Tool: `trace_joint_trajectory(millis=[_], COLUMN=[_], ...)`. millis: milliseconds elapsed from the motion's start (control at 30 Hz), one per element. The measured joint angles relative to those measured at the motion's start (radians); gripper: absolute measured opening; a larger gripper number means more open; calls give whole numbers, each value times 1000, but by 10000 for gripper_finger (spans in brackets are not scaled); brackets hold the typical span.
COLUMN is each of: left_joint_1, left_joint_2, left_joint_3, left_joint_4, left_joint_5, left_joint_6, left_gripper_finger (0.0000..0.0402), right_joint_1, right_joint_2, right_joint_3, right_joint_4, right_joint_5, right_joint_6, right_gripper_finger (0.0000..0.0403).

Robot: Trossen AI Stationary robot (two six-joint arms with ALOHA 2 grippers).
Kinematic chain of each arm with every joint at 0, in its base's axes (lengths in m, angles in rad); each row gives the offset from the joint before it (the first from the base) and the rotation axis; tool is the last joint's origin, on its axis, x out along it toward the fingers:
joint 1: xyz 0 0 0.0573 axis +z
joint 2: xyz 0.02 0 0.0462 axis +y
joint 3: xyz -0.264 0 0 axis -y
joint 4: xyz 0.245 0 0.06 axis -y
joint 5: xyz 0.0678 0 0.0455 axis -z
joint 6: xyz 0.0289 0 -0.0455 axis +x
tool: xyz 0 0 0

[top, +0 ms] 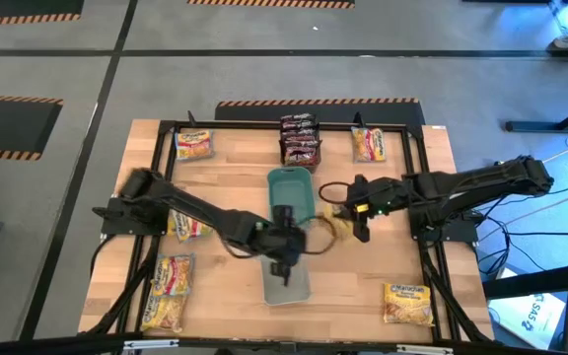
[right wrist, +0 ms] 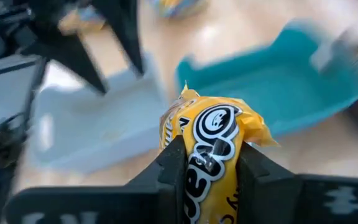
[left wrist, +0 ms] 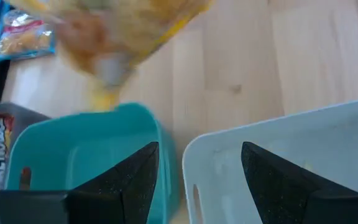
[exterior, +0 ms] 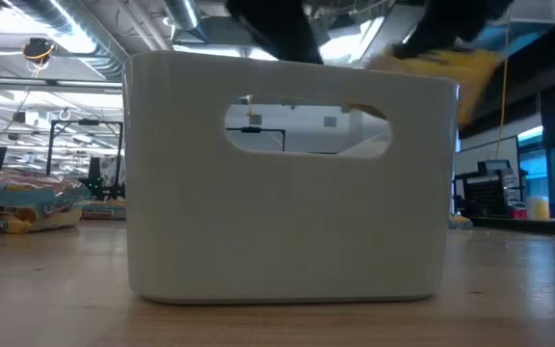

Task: Sort Maruchan noodles
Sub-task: Put the yellow noodle pack into the green bin

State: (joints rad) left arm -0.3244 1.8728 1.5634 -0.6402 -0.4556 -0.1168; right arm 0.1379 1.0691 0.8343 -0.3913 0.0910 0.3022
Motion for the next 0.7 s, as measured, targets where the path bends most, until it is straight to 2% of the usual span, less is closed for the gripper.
trace_joint_trajectory(millis=[100,200,267,367,433,533,700], left_joint_1=[2,11,21,43,59,79,131], left_joint_2=[-142,-286,-367,-468,-512,-577,-637], left_joint_3=[-222,-443,-577,-746,-823,-918,-1008], left_joint_4=[145,349,466,607,705,741,776], left_joint_5=[4,109,164,153,149,148,148], left_joint_6=[-30,-34,-32,-33,-32,-27,-7], left_gripper_finger=[225,225,225,225,225,225,225], right_joint_1=[-1,-9,-29,-82,-126,-185,-267], right_joint_2=[15,53,89,177,240,340,520], right_joint_3=[24,43,77,154,213,333,546], right_joint_4=[74,157,180,180,142,85,-128], right_joint_5=[115,187,187,176,178,132,63], right_joint_6=[-121,-253,-328,-404,-451,-524,-595], right_gripper_finger=[68,69,70,70,70,71,71])
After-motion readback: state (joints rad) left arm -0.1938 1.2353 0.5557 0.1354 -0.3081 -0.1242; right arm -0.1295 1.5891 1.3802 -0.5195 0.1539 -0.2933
